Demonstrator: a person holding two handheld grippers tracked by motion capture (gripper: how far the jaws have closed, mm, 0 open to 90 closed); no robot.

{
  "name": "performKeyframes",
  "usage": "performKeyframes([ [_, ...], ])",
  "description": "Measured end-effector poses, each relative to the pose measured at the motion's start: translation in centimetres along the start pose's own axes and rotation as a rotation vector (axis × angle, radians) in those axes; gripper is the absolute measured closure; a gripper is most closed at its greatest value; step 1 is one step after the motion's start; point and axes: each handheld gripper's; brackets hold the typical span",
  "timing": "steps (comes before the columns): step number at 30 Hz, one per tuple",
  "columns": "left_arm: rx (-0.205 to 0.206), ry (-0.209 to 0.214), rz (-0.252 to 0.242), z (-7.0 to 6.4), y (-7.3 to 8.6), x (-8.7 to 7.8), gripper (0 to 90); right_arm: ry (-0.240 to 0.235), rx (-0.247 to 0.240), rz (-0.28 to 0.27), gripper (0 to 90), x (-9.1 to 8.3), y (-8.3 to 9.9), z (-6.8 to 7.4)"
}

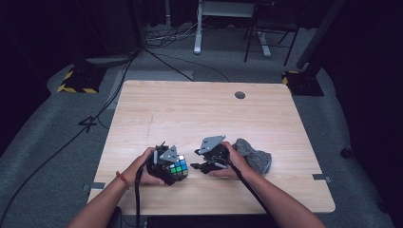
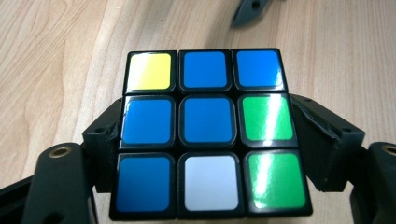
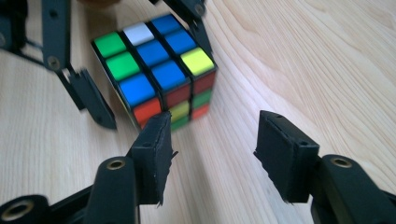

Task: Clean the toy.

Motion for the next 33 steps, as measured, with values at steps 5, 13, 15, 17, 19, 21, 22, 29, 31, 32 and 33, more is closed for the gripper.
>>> performKeyframes([
  [5,-0.004,-0.008,0.003,-0.3,0.1,0.1,32.7,0.013,0.021,-0.016,44.7,-2.3,1.8,-0.1],
  [13,0.017,0.020,0.002,-0.5,-1.0,1.1,33.2,0.129,0.100,-0.045,42.9,-9.3,6.2,-2.0],
  [15,0.028,0.031,0.001,-0.5,-1.4,1.5,33.3,0.156,0.122,-0.039,42.7,-10.8,7.5,-2.6],
  [17,0.037,0.039,-0.003,-0.5,-1.9,1.9,33.3,0.188,0.144,-0.030,41.7,-11.8,8.8,-3.2],
  [19,0.033,0.050,-0.012,-0.4,-2.3,2.4,33.3,0.219,0.166,-0.017,40.4,-12.6,10.0,-3.6],
  [21,0.043,0.057,-0.013,-0.4,-2.8,2.9,33.4,0.238,0.188,-0.013,39.2,-13.2,11.1,-4.0],
  [22,0.042,0.059,-0.014,-0.4,-3.0,3.1,33.3,0.253,0.191,0.003,38.4,-13.4,11.7,-4.1],
  [29,0.047,0.078,-0.021,-0.5,-4.6,4.6,33.3,0.230,0.296,0.036,36.8,-13.1,15.2,-5.1],
  [31,0.042,0.070,-0.023,-0.6,-5.1,5.0,33.3,0.215,0.295,0.051,40.2,-12.7,15.7,-5.1],
  [32,0.028,0.061,-0.022,-0.7,-5.4,5.3,33.3,0.194,0.301,0.047,42.5,-12.5,15.8,-5.1],
  [33,0.020,0.055,-0.023,-0.8,-5.6,5.5,33.3,0.185,0.306,0.040,45.3,-12.3,15.9,-4.9],
])
Point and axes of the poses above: each handheld gripper's, and its own axes: x roughly forward along the jaws, y roughly out of its underside, z roughly to its left, and after that the axes turned 2 degrees about -x, right-handed
